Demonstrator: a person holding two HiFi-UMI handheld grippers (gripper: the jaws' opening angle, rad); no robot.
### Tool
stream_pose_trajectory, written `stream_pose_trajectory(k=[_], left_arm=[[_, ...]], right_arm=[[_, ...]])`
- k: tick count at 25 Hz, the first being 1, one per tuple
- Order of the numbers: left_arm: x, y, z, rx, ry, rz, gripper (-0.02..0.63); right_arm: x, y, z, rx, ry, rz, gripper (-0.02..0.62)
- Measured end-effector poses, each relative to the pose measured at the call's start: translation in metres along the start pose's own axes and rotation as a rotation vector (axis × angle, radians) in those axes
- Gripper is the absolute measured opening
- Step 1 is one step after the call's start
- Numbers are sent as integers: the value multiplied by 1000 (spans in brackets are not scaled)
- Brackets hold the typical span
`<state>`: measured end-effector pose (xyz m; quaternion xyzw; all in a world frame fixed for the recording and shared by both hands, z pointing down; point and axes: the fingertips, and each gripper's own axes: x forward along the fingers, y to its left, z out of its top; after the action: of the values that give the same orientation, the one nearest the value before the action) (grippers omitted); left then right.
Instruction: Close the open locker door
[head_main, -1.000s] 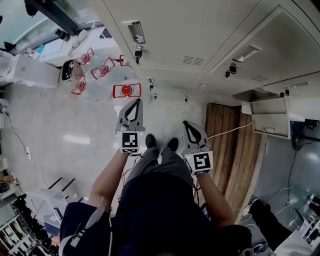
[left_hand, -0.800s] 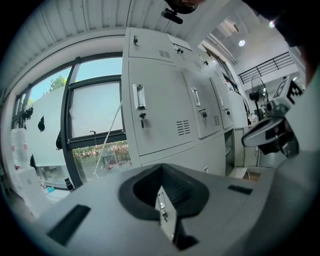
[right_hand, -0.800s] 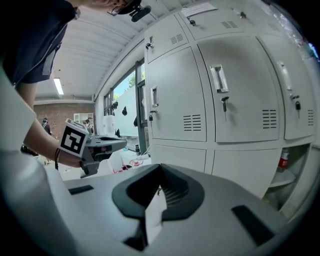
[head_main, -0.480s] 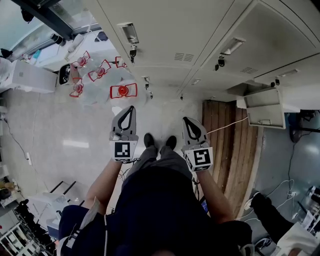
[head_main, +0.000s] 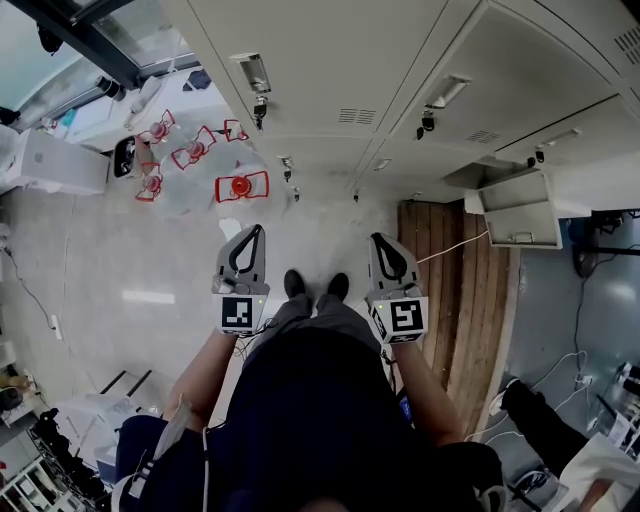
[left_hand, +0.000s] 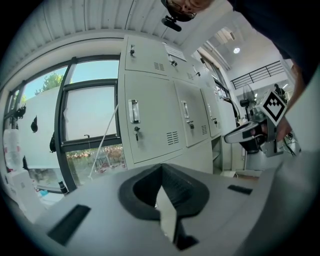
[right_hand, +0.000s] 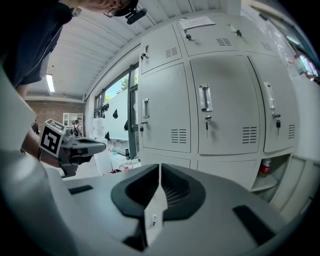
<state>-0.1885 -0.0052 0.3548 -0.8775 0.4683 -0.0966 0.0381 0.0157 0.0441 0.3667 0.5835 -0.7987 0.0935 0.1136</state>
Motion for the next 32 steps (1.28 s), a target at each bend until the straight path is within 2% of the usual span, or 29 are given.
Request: stream_pose_trajectory(k=[4,9,19,24,32], left_arm=[[-4,2,1,3,-6,-2,3],[-13,2,-9,19,61,-11,3],[-15,5,-5,1,29,17,3],[-16,4,-12,20,64,10,3],[-16,6,-9,27,56,14,3]], right_arm=[[-3,-2,3,-4,0,-15,3],[-8,-3,3,-19,12,-36,-2],[-10,-5,3,-24,22,-57,-3],[-9,-5,3,-19,27,-57,-3],[-8,-7,3,-7,27,-59,-3]])
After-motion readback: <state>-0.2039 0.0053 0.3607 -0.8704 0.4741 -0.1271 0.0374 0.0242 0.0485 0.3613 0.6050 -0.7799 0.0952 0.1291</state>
